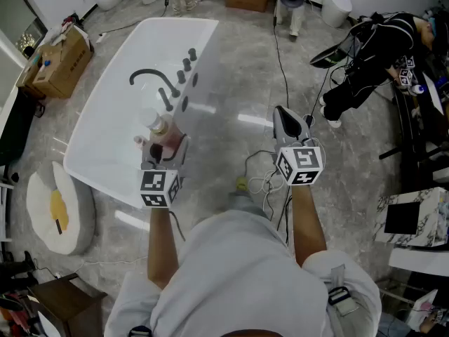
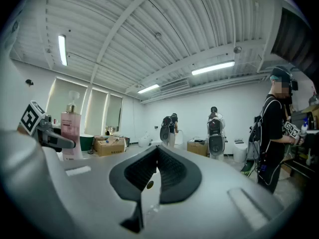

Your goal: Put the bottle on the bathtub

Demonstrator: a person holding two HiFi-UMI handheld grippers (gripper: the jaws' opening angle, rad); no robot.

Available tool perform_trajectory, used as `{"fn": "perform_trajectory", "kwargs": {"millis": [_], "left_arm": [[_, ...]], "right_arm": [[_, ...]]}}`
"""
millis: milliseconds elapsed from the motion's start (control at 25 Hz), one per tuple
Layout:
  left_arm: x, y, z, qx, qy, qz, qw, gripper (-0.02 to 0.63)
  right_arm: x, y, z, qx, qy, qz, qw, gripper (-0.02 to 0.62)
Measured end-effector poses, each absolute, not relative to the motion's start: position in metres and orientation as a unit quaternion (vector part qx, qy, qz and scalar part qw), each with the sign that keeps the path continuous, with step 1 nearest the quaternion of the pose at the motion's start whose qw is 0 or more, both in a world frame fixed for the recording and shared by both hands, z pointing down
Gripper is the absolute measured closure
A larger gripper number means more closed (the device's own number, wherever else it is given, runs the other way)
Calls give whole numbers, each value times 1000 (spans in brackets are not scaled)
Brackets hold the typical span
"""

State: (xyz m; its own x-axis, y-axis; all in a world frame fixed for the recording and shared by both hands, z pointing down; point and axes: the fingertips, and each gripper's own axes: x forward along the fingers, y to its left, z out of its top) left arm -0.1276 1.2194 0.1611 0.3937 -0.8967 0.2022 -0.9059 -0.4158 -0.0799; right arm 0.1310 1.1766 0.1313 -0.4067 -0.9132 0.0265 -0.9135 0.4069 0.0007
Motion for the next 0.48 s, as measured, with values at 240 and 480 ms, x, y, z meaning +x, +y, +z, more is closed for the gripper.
{"fn": "perform_trajectory", "kwargs": {"millis": [240,480], "left_arm": [[-116,1229,159,837,-537,107,19,383],[-115,1227,163,839,-533,107,16,383]], "right_arm": [[139,1186,132,545,-838,9,11,591],[138,1185,136,544,-839,10,12,591]]}}
